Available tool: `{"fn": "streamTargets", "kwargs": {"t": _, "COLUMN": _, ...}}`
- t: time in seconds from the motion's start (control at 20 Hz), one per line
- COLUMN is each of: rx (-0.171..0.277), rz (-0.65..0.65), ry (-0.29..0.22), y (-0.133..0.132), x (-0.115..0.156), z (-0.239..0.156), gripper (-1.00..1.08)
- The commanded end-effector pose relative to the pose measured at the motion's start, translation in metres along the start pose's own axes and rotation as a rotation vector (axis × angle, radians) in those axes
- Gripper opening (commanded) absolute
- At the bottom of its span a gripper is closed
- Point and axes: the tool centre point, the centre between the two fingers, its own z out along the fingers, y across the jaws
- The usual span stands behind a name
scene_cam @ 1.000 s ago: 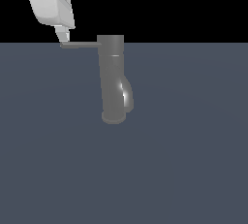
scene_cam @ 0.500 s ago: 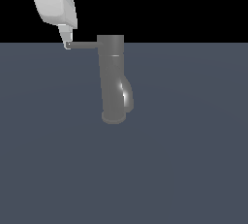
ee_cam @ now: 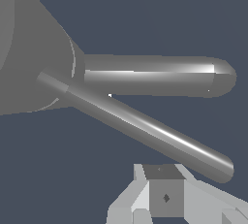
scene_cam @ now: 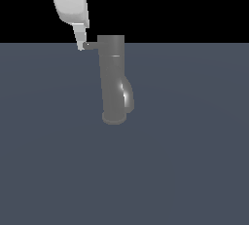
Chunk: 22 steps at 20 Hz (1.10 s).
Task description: Turn on the faucet by rotating a designated handle.
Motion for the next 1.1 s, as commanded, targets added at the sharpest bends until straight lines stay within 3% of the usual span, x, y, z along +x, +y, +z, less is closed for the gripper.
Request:
{"fn": "streamTargets", "kwargs": {"t": 0.0, "rx": -0.003, "rz": 0.012, "ry": 0.001, "y": 0.010, "x": 0.015, "z": 0.000, "gripper": -1.00}}
{"fn": "streamTargets", "kwargs": {"t": 0.3, "rx": -0.004, "rz": 0.012, "ry": 0.001, "y": 0.028, "x": 0.035, "z": 0.000, "gripper": -1.00}}
{"fn": "streamTargets", "kwargs": {"t": 0.4, "rx": -0.002, "rz": 0.003, "ry": 0.001, "y": 0.024, "x": 0.027, "z": 0.000, "gripper": -1.00}}
{"fn": "streamTargets", "kwargs": {"t": 1.05, "rx": -0.004, "rz": 0.009, "ry": 0.001, "y": 0.021, "x": 0.102, "z": 0.000, "gripper": -1.00}}
